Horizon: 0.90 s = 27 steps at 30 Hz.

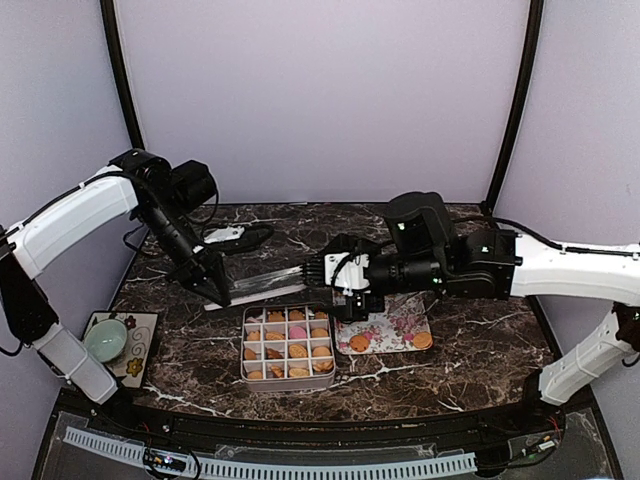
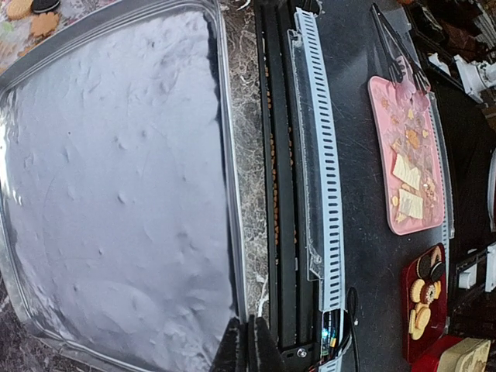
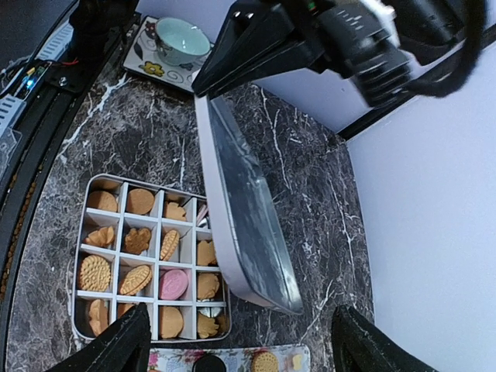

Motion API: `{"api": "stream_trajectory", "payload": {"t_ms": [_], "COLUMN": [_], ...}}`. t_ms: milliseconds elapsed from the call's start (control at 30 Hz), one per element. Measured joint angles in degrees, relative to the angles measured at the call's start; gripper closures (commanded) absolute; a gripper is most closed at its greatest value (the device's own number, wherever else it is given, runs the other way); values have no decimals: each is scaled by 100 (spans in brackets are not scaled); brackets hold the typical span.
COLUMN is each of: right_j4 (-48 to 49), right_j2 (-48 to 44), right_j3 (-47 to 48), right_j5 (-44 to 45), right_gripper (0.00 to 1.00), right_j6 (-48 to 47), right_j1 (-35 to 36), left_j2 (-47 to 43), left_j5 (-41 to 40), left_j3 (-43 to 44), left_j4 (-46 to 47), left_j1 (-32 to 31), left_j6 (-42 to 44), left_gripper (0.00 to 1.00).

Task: Pack the cookies
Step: Pass from the left arm to the right

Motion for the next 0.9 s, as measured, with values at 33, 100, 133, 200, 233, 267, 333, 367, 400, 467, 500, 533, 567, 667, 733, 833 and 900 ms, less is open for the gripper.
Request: {"api": "stream_trajectory", "payload": {"t_ms": [33, 100, 133, 200, 233, 267, 333, 367, 400, 467, 500, 533, 567, 667, 733, 833, 900], "right_j4": [-44, -94, -90, -63, -28, 22, 109, 129, 131, 133, 146, 153, 164, 186, 232, 299, 328], "right_j2": [59, 188, 262, 389, 448, 501, 588, 640, 717, 835, 898, 955, 1016, 1154, 1270, 1412, 1429], "right_j3": [7, 35, 50, 57, 57, 57, 63, 87, 144, 249, 295, 334, 361, 382, 389, 389, 389], "right_j5": [76, 234, 345, 601, 737, 855, 1054, 1154, 1270, 1405, 1482, 1556, 1655, 1932, 2155, 2428, 2564], "right_gripper": [21, 23, 25, 29, 30, 31, 33, 33, 35, 40, 42, 44, 46, 51, 56, 63, 69], "right_j6": [-74, -219, -299, -452, -520, -573, -660, -691, -732, -804, -826, -866, -892, -997, -1043, -1091, -1106], "right_j1": [72, 232, 330, 492, 549, 601, 638, 640, 654, 660, 669, 686, 717, 802, 861, 916, 938], "left_j2": [-63, -133, -142, -140, -138, -138, -138, -138, -138, -138, -138, -138, -138, -138, -133, -127, -120], "left_j5": [13, 22, 22, -9, -24, -46, -94, -125, -155, -195, -216, -234, -245, -280, -310, -385, -439], "left_j3": [0, 0, 0, 2, 2, 4, 15, 20, 31, 39, 39, 39, 39, 50, 96, 177, 199], "left_j4": [-9, -35, -42, -42, -42, -44, -44, -44, -48, -46, -48, -46, -48, -46, -59, -72, -72], "left_j1": [-33, -103, -151, -271, -321, -391, -501, -553, -599, -651, -664, -673, -675, -680, -684, -688, -688], "left_j6": [44, 127, 160, 205, 223, 236, 245, 245, 243, 243, 245, 243, 243, 243, 243, 238, 240], "left_gripper": [100, 100, 100, 100, 100, 100, 100, 100, 100, 100, 100, 100, 100, 100, 100, 100, 100]}}
